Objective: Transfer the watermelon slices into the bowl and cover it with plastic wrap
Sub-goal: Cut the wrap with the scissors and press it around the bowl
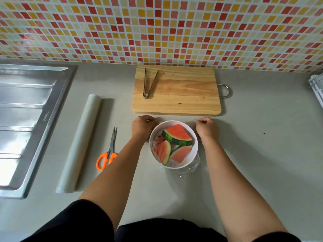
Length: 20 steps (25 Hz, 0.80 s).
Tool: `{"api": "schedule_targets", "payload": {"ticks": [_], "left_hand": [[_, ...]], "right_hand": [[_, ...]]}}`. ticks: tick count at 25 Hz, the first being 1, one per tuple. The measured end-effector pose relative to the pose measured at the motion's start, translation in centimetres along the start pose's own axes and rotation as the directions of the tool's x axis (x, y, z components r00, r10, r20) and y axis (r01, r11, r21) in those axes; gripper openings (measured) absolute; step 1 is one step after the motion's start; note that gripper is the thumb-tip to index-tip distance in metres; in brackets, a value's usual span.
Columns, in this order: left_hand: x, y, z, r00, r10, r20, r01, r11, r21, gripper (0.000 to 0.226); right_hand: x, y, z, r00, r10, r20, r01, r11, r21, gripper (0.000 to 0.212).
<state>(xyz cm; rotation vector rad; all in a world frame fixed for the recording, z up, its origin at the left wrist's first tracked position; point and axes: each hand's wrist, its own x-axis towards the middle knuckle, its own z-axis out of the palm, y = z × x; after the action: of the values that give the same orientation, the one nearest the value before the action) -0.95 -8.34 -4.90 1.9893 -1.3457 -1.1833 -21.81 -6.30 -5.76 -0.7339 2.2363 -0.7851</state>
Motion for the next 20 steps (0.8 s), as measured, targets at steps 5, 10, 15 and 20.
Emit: {"api": "schedule_targets", "payload": {"ticks": [5,10,15,20], "left_hand": [[-0.1,-0.5,0.0,0.995,0.090,-0.034,-0.085,0.988,0.127,0.024],[-0.1,-1.4,0.1,0.989,0.122,-0.081,-0.110,0.984,0.144,0.027],[-0.1,-2.0,-1.0,0.985,0.127,-0.119,-0.114,0.987,0.112,0.022],[-2.3,-4.4,-4.0,0.978,0.091,-0.190,-0.102,0.993,-0.051,0.033]], "right_hand": [[1.5,-0.6,-1.6,0.936,0.249,0.249,-0.299,0.936,0.188,0.008],[2.2,-0.8,-2.5,0.876,0.310,0.369,-0.467,0.733,0.495,0.018],[2.2,-0.7,-3.0,0.994,0.106,0.006,-0.104,0.963,0.247,0.019],[-0.8,1.9,-5.2,0.995,-0.077,-0.067,0.079,0.996,0.028,0.037]]}}
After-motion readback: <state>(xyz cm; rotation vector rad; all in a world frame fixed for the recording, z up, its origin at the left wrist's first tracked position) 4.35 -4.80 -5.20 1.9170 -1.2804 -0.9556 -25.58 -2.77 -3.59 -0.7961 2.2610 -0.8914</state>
